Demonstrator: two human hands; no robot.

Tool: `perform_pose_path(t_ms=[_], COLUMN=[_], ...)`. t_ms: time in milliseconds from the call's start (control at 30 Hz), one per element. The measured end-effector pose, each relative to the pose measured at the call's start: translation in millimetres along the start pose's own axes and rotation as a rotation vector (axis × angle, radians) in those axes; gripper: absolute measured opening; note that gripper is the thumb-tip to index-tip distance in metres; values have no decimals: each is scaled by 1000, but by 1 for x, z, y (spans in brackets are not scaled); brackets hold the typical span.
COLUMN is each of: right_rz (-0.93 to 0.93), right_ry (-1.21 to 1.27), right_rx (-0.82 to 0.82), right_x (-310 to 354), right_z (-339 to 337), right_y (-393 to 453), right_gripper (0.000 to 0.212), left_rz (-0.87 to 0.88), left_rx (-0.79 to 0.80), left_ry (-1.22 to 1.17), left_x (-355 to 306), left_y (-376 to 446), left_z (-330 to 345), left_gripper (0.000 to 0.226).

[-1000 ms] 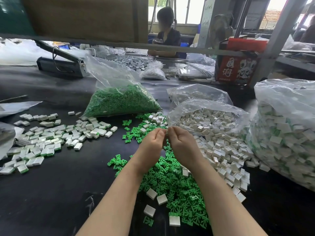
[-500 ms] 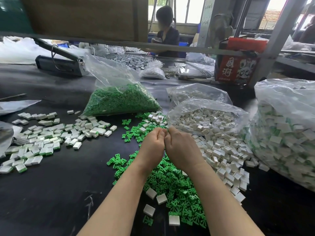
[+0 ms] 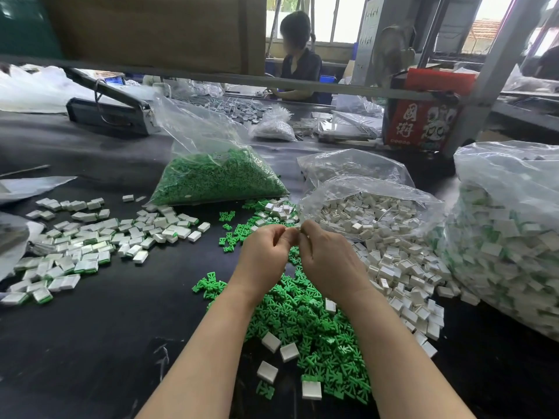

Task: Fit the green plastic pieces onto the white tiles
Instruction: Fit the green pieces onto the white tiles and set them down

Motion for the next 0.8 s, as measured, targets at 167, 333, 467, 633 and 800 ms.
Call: perform_pose_path(t_ms=[167,333,467,633,800], right_rz=[80,92,55,49,17], right_ry=[360,559,584,508,465], right_rx=[-131,-171,-154,-219,-253], right_x=[-10,-15,-12,-12,-9], right_z=[-9,-12,-13,-16,-17], right_y=[2,2,2,-1,-2], right_gripper=[19,18,17,12,10], left_rz=[-38,-94,-110,-130,-144], left_rx=[-15,9,-8,-105,-121], left_ry=[-114,-202,-281,-471,-551], left_x=[3,4,3,5,7], left_y=[1,1,1,1,1], left_z=[-2,1,2,1,0], left_gripper=[32,36,31,10,8])
Point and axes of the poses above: each hand's wrist, its own y-axis towards the middle knuckle, its own z-axis out of the palm, x = y × z, the point moved 6 cm from there along y, towards the middle knuckle, and after that the axes turned 9 degrees about x, right-handed, at the moved point
